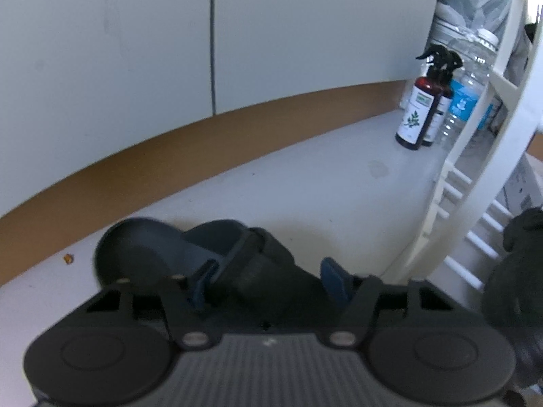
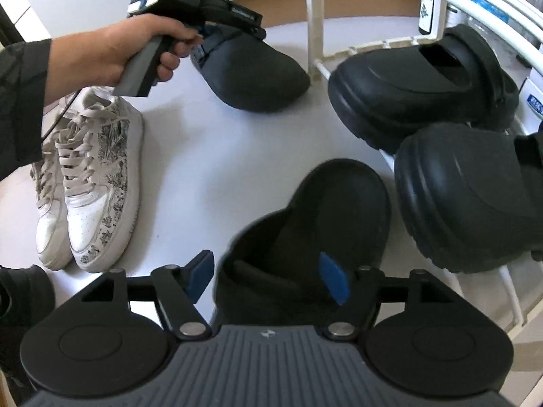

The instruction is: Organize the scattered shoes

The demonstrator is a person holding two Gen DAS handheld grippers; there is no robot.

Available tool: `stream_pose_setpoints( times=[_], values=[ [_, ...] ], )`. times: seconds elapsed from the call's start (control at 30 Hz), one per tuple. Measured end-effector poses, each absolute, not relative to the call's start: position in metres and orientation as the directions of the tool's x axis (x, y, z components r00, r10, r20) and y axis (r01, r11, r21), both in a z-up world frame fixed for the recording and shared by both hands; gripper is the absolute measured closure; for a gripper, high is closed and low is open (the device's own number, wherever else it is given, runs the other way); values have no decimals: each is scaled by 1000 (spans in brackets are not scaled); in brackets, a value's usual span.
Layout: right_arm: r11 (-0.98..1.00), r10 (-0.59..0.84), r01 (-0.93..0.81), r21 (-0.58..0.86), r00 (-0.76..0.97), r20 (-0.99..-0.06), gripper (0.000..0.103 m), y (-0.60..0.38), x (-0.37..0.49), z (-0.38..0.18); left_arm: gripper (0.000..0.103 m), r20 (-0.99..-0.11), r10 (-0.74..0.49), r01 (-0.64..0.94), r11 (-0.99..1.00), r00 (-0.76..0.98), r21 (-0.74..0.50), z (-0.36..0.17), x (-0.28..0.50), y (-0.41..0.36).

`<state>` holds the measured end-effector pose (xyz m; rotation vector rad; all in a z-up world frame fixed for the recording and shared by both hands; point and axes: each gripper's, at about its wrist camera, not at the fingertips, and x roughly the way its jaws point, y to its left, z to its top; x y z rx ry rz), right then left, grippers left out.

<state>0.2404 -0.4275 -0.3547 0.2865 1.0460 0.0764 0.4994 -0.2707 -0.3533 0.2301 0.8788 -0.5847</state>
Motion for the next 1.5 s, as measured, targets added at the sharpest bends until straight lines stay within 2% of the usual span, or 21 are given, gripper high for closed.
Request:
stream_pose_setpoints(
  times=[0.07,0.23,0.3,0.53,0.6,0.83,0.93,1.07,1.5],
  values=[
    [960,188,89,266,500,-845,22,-427,239,-354,54,-784,-407,577,813,468,-78,-352,498,-263],
    [952,131,173,253,518,-845,18,-428,227,-350,58,-795,-426,608,788,431,-93,-349,484,-248],
    [952,111,192,240,512,-852,13,-426,223,-349,59,-799,-436,624,775,413,-100,-346,472,-239],
    [951,78,243,192,412,-908,5,-417,209,-363,60,-828,-439,679,728,350,-99,-338,443,-214],
    [923,121,294,248,391,-912,2,-424,207,-375,60,-837,-439,697,710,327,-100,-336,434,-210],
    [941,140,228,249,407,-903,6,-427,207,-376,60,-864,-438,752,649,248,-113,-332,394,-199],
    [964,137,155,216,408,-903,11,-424,209,-371,60,-873,-441,792,600,208,-114,-332,378,-196],
    [980,128,89,178,400,-907,11,-425,214,-367,60,-879,-454,833,536,146,-138,-332,359,-195],
    [966,212,54,253,396,-894,12,-440,212,-371,60,-887,-450,914,307,-105,-264,-347,275,-210]
  ],
)
